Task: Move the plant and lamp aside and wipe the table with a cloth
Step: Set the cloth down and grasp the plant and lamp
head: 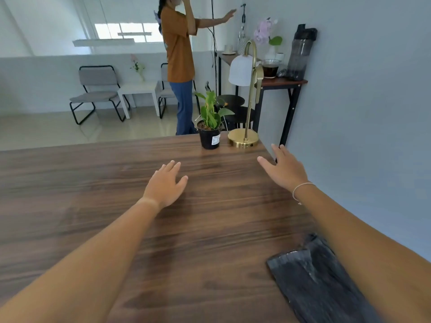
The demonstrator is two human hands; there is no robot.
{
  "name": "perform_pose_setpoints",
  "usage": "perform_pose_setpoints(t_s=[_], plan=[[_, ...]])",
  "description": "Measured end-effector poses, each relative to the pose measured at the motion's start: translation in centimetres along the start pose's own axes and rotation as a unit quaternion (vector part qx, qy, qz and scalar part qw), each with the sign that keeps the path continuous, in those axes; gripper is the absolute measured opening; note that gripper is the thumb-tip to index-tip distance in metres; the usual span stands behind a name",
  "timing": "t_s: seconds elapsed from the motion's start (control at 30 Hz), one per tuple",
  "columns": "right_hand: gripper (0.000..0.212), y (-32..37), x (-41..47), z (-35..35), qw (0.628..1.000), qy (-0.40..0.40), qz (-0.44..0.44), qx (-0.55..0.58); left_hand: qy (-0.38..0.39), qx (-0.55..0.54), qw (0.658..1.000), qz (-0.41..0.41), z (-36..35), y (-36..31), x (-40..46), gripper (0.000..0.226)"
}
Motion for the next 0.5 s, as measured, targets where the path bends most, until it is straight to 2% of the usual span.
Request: perform_pose_setpoints(t_s=[0.3,0.5], plan=[[0.079,-0.5,10.8,-3.3,0.997,0.010,0.042,0.066,0.025,-0.052,0.997,0.051,-2.3,-3.0,8.4,0.073],[0.071,0.6,16.4,-4.7,0.973,-0.029,0.036,0.227,0.039,-0.139,0.987,0.064,-4.0,-4.3,14.4,0.091]])
Point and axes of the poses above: each hand's wrist, its own x-axis towards the middle knuckle, its own z-axis out of the back of the hand, y = z × x, the point moved 7 cm from there along x, towards the middle knuckle, and after that the axes turned 10 degrees about z, right-handed, at the moved point
